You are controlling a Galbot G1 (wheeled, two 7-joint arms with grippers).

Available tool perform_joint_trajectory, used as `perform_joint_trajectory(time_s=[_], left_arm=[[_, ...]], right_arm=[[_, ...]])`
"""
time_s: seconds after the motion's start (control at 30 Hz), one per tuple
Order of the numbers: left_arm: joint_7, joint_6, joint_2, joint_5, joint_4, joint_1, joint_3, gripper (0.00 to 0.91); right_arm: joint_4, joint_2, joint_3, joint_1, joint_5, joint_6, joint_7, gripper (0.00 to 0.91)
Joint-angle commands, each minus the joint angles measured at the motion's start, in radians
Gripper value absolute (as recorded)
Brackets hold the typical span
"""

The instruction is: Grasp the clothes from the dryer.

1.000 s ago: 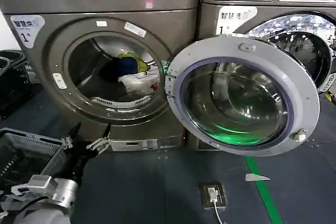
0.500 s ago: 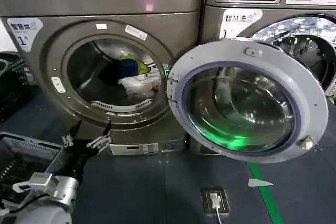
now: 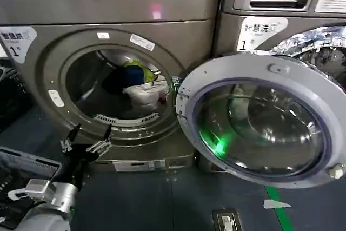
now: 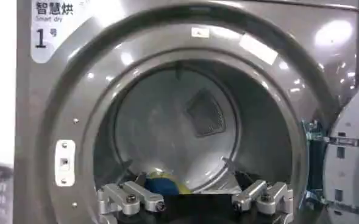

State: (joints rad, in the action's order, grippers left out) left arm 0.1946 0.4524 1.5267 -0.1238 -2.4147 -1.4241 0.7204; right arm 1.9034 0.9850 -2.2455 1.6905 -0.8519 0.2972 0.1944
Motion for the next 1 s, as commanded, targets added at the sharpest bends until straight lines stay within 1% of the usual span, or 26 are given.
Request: perform_joint_trajectory(time_s=[0.03,1.0], left_arm=[[0.0,0.0,-0.001,-0.002,-0.001,0.001,0.0,0.907],[0.002,0.0,0.001,0.003,0.007,0.003,-0.002,0.907]], right_arm=[[0.002,0.002,-0.001,0.0,-0.002,0.001,0.0,0.907],[-0.017,0.01,-0.002,-0.01,-0.001,-0.008,0.004,0.907]])
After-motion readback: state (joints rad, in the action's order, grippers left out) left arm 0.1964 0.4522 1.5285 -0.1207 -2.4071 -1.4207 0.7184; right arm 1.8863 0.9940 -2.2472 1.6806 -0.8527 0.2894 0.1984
